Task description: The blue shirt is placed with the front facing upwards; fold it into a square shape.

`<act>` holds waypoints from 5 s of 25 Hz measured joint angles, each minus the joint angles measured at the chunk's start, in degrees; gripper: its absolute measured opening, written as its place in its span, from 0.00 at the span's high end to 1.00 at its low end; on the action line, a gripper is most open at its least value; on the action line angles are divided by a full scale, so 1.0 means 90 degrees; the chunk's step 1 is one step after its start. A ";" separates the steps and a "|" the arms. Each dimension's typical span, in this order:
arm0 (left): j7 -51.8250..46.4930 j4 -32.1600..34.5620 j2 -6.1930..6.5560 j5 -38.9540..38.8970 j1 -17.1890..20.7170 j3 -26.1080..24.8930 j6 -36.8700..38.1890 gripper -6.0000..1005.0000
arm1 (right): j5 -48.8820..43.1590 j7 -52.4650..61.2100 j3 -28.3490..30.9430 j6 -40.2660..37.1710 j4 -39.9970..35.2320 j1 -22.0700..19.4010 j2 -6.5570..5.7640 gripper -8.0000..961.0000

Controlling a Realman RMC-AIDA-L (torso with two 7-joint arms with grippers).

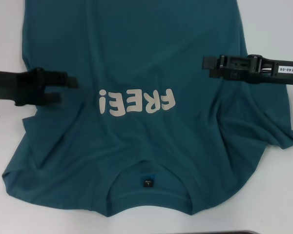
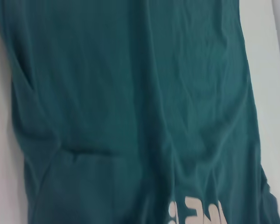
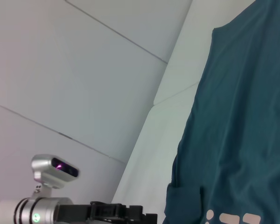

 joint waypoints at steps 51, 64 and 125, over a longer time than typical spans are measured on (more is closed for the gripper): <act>0.0897 -0.0566 0.0124 0.0126 0.0910 0.0254 -0.0008 0.14 | 0.0001 0.0051 0.0003 0.0087 0.0000 0.0019 -0.0042 0.05; 0.1945 -0.0018 0.0289 -0.0933 0.0892 -0.0097 0.1590 0.14 | -0.0013 0.0061 0.0003 0.0094 0.0000 0.0028 -0.0051 0.05; 0.5918 0.1270 0.0033 -0.2199 0.1621 -0.1296 0.1613 0.15 | -0.1927 0.2417 0.0510 -0.0308 -0.0155 -0.0777 -0.1431 0.05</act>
